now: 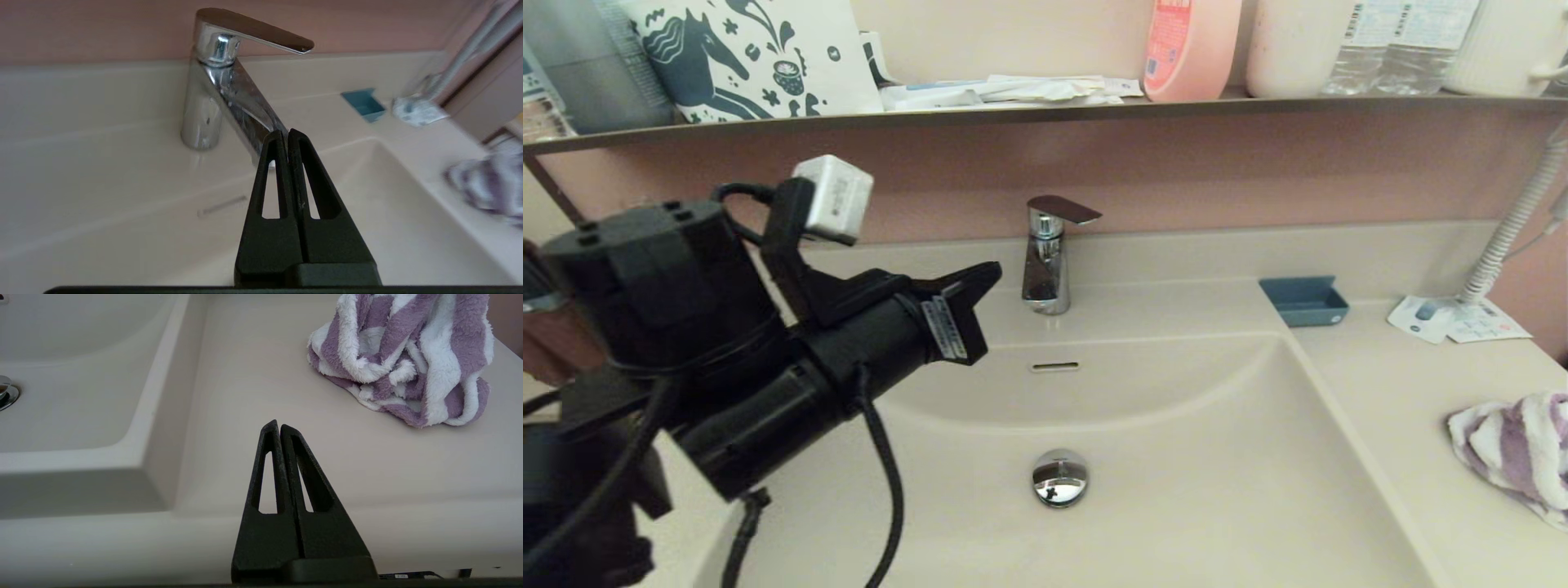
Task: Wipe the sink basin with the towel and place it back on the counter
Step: Turn on the faucet
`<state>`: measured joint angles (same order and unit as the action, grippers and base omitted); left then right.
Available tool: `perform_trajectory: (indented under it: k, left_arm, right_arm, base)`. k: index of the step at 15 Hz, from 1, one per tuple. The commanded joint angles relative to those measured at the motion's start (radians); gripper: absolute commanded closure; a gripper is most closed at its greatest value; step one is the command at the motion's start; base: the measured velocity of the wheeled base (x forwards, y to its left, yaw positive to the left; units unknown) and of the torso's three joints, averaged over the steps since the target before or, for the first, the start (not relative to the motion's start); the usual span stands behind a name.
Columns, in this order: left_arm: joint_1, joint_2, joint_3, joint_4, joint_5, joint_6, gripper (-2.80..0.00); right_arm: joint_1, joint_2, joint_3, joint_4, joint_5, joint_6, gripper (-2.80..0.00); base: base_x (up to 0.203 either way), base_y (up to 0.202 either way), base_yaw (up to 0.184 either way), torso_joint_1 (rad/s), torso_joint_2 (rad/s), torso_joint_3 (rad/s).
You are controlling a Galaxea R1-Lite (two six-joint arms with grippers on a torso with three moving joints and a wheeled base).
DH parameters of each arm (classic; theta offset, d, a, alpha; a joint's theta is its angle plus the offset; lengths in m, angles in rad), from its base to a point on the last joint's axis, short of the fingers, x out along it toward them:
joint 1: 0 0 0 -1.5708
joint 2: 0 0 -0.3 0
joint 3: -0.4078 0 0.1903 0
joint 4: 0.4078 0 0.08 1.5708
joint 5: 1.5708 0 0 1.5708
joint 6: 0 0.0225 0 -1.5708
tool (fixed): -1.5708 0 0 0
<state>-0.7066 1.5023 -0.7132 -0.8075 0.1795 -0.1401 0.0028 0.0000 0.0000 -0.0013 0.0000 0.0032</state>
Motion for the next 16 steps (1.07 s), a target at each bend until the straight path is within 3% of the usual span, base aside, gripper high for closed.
perform_trajectory:
  k: [1,5,10,16]
  left_arm:
    - [0.009,0.145,-0.065,-0.032,0.018,0.052,0.00]
    - [0.029,0.226,-0.159,-0.026,0.064,0.105,0.00]
    - [0.030,0.307,-0.301,-0.022,0.069,0.127,0.00]
    - [-0.042,0.326,-0.349,-0.028,0.064,0.122,0.00]
  right_arm:
    - [0.000,0.000,0.000,0.000,0.000,0.000,0.00]
    - [0.000,0.000,0.000,0.000,0.000,0.000,0.00]
    - [0.000,0.000,0.000,0.000,0.000,0.000,0.00]
    - [0.000,0.000,0.000,0.000,0.000,0.001,0.00]
  base:
    - [0.000,0.000,0.000,0.000,0.00,0.000]
    - [0.000,0.000,0.000,0.000,0.00,0.000]
    - [0.000,0.000,0.000,0.000,0.00,0.000]
    - [0.000,0.000,0.000,0.000,0.00,0.000]
